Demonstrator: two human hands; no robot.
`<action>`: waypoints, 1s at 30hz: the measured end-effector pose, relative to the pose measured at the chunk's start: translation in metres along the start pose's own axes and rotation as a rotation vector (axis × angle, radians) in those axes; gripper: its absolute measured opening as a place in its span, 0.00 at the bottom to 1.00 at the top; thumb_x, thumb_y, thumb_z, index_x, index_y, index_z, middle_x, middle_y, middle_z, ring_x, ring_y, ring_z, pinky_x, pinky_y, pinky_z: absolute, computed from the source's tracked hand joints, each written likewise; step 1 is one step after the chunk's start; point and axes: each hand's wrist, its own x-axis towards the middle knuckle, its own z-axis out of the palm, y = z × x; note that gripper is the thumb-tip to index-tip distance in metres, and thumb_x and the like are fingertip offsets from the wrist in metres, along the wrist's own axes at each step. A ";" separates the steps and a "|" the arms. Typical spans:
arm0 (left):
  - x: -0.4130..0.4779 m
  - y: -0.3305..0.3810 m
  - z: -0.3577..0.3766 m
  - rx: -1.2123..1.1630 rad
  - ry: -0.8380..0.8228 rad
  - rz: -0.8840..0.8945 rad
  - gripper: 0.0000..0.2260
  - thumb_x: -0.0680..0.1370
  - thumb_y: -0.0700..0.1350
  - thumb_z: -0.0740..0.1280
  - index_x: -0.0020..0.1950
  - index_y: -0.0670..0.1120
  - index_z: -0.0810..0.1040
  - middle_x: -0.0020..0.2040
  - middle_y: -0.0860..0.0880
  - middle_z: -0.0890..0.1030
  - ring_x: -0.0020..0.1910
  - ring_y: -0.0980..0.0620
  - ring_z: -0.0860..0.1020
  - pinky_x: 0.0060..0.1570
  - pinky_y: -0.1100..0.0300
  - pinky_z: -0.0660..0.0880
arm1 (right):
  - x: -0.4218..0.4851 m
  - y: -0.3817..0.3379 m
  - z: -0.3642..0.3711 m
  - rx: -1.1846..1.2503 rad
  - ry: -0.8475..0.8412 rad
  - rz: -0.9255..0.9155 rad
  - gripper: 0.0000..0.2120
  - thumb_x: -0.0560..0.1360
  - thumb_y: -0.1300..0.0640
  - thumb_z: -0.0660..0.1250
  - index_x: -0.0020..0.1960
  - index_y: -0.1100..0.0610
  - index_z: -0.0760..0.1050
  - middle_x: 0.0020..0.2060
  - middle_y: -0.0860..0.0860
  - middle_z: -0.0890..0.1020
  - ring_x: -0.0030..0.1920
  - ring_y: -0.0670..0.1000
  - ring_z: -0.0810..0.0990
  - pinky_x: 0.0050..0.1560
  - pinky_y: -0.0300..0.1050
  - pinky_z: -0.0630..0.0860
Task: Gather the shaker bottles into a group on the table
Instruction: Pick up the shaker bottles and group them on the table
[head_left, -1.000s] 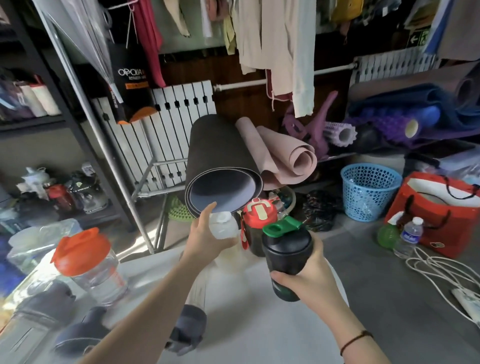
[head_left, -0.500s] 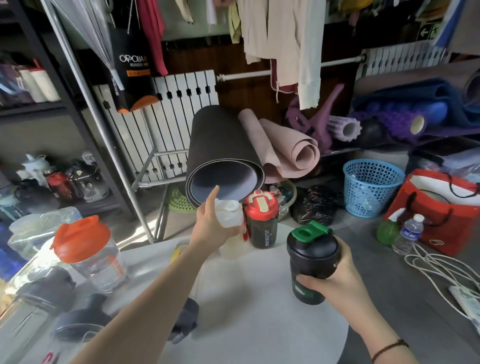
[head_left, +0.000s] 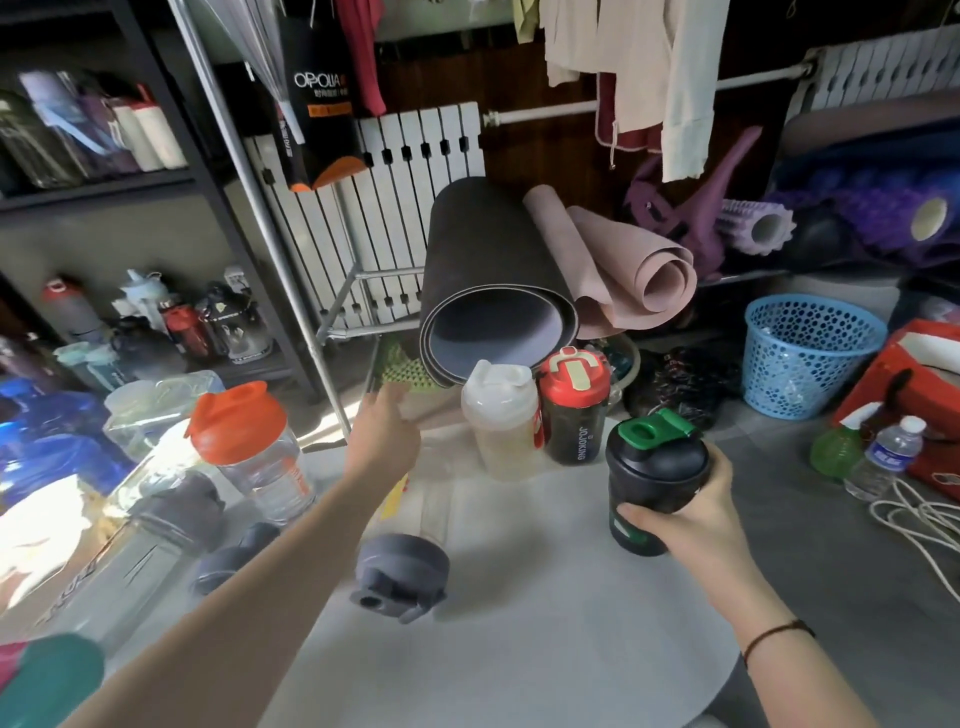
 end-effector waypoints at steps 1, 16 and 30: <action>-0.002 -0.007 -0.005 0.159 -0.062 0.033 0.25 0.73 0.32 0.59 0.67 0.50 0.73 0.69 0.44 0.72 0.67 0.44 0.71 0.64 0.54 0.69 | 0.000 0.001 0.001 -0.010 0.013 -0.004 0.47 0.51 0.55 0.82 0.62 0.36 0.59 0.51 0.36 0.74 0.56 0.51 0.77 0.58 0.57 0.76; -0.019 -0.043 -0.017 1.002 -0.497 0.997 0.44 0.57 0.45 0.81 0.67 0.63 0.63 0.73 0.56 0.69 0.70 0.49 0.72 0.44 0.63 0.81 | -0.005 0.006 -0.006 0.035 -0.009 -0.013 0.49 0.58 0.66 0.80 0.70 0.44 0.59 0.62 0.50 0.76 0.61 0.52 0.77 0.63 0.51 0.72; -0.017 -0.034 -0.020 -0.274 -0.111 0.006 0.31 0.62 0.58 0.77 0.60 0.53 0.70 0.49 0.55 0.78 0.47 0.53 0.77 0.47 0.55 0.76 | -0.005 0.002 -0.007 0.048 -0.035 -0.052 0.49 0.60 0.69 0.79 0.72 0.49 0.58 0.63 0.50 0.74 0.61 0.51 0.75 0.60 0.46 0.70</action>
